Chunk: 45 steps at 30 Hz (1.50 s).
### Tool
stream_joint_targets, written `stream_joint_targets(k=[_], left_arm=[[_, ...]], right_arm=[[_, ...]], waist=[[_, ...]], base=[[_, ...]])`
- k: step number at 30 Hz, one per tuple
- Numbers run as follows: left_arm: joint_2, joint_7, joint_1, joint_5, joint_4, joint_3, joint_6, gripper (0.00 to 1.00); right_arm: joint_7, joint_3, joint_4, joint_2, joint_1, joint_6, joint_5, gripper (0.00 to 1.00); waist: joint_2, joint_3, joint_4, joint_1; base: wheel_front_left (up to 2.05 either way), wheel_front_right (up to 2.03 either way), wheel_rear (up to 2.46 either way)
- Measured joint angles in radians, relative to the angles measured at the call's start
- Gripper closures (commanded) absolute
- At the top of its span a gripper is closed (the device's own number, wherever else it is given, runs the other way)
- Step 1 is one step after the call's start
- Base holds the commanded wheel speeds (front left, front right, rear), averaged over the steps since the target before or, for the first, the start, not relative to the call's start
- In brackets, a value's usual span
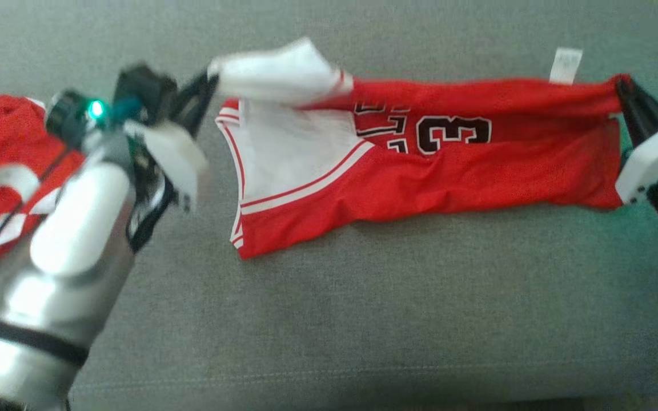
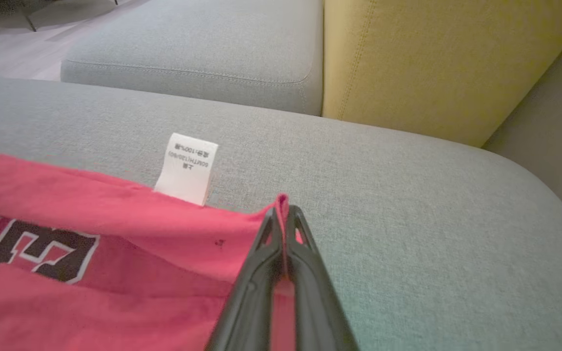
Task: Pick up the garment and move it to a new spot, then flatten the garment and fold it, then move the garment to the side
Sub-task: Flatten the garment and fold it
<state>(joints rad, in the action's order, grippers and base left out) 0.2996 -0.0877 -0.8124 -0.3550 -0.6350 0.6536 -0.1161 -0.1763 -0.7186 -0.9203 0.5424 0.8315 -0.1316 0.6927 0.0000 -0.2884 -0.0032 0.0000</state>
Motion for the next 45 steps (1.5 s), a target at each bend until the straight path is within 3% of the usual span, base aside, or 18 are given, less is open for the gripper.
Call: stream_joint_targets(k=[8, 16, 17, 18, 19, 20, 25, 30, 34, 39, 45], left_arm=[[0.114, 0.132, 0.219, -0.035, 0.234, 0.048, 0.002, 1.00], [0.163, 0.217, 0.347, -0.045, 0.364, 0.090, 0.020, 1.00], [0.166, 0.224, 0.354, -0.045, 0.370, 0.097, 0.021, 1.00], [0.167, 0.229, 0.360, -0.045, 0.373, 0.106, 0.021, 0.86], [0.167, 0.229, 0.366, -0.045, 0.374, 0.112, 0.027, 0.29], [0.167, 0.229, 0.373, -0.045, 0.375, 0.114, 0.030, 0.00], [0.169, 0.228, 0.406, -0.046, 0.376, 0.113, 0.057, 0.00], [0.155, 0.145, 0.438, -0.099, 0.376, 0.040, 0.139, 0.00], [0.102, 0.030, 0.469, -0.163, 0.378, -0.057, 0.218, 0.00], [0.045, -0.105, 0.518, -0.221, 0.377, -0.151, 0.281, 0.00], [-0.044, -0.161, 0.610, -0.245, 0.396, -0.266, 0.294, 0.00]], right_arm=[[0.108, -0.092, 0.080, 0.086, -0.090, 0.000, 0.108, 1.00], [0.181, -0.171, 0.120, 0.129, -0.110, 0.000, 0.153, 1.00], [0.196, -0.185, 0.124, 0.133, -0.114, 0.000, 0.154, 0.67], [0.208, -0.192, 0.127, 0.134, -0.121, 0.000, 0.157, 0.21], [0.225, -0.202, 0.130, 0.135, -0.132, 0.000, 0.167, 0.00], [0.237, -0.210, 0.133, 0.135, -0.143, 0.000, 0.178, 0.00], [0.272, -0.223, 0.132, 0.142, -0.168, 0.000, 0.207, 0.00], [0.175, -0.154, 0.131, 0.137, -0.167, 0.000, 0.237, 0.00], [0.080, -0.086, 0.139, 0.102, -0.177, 0.000, 0.276, 0.00], [-0.021, -0.013, 0.149, 0.049, -0.242, 0.000, 0.287, 0.00], [-0.071, 0.133, 0.201, -0.049, -0.359, 0.000, 0.234, 0.00]], waist=[[0.0000, 0.074, 0.006, 0.0000], [0.0000, 0.105, -0.002, -0.0001], [0.0000, 0.109, -0.004, 0.0000], [0.0000, 0.112, -0.007, -0.0001], [0.0000, 0.116, -0.009, 0.0000], [0.0000, 0.120, -0.012, 0.0000], [0.0000, 0.147, -0.024, 0.0000], [0.0000, 0.181, -0.033, 0.0000], [0.0000, 0.209, -0.033, -0.0001], [0.0000, 0.233, -0.029, 0.0000], [0.0000, 0.254, -0.022, -0.0001]], base=[[0.00, 0.00, 0.00], [0.00, 0.00, 0.00], [0.00, 0.00, 0.00], [0.00, 0.00, 0.00], [0.00, 0.00, 0.00], [0.00, 0.00, 0.00], [0.00, 0.00, 0.00], [0.00, 0.00, 0.00], [0.00, 0.00, 0.00], [0.00, 0.00, 0.00], [0.00, 0.00, 0.00]])
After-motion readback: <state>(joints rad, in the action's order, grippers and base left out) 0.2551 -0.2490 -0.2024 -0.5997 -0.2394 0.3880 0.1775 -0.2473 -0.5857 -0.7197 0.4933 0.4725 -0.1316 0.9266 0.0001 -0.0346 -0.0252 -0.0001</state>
